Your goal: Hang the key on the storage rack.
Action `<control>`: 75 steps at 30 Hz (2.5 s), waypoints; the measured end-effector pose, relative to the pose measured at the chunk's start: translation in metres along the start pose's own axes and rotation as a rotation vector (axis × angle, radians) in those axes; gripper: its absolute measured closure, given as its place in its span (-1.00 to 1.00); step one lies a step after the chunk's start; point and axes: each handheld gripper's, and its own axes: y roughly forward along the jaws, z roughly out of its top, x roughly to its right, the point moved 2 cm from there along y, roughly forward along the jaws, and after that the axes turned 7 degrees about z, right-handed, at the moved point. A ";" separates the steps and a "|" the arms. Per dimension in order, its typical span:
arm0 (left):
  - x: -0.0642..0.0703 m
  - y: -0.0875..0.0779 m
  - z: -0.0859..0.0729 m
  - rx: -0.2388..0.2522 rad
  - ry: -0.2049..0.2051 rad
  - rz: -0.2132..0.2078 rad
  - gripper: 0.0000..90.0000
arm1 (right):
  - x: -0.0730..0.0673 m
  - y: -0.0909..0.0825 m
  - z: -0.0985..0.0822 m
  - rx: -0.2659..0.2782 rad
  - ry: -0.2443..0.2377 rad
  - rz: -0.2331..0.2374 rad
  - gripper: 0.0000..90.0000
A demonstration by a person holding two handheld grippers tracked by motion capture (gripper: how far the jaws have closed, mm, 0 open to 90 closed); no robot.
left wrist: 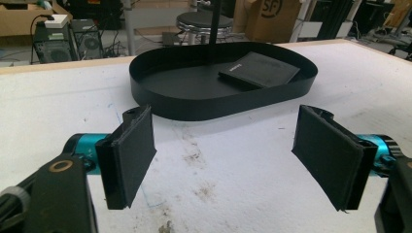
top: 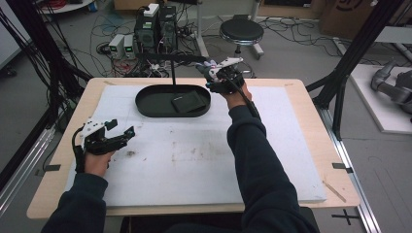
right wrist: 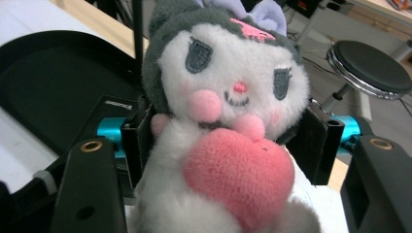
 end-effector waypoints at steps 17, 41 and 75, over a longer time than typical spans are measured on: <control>0.000 0.000 0.000 -0.001 0.002 -0.001 -0.49 | 0.004 0.012 -0.001 -0.022 0.020 -0.088 -0.17; 0.000 0.000 0.000 -0.003 -0.003 -0.003 -0.49 | -0.021 0.070 -0.015 -0.058 0.080 -0.002 -0.28; 0.008 0.001 0.000 0.006 0.011 -0.037 -0.49 | -0.007 -0.083 -0.080 0.037 0.000 0.150 -0.58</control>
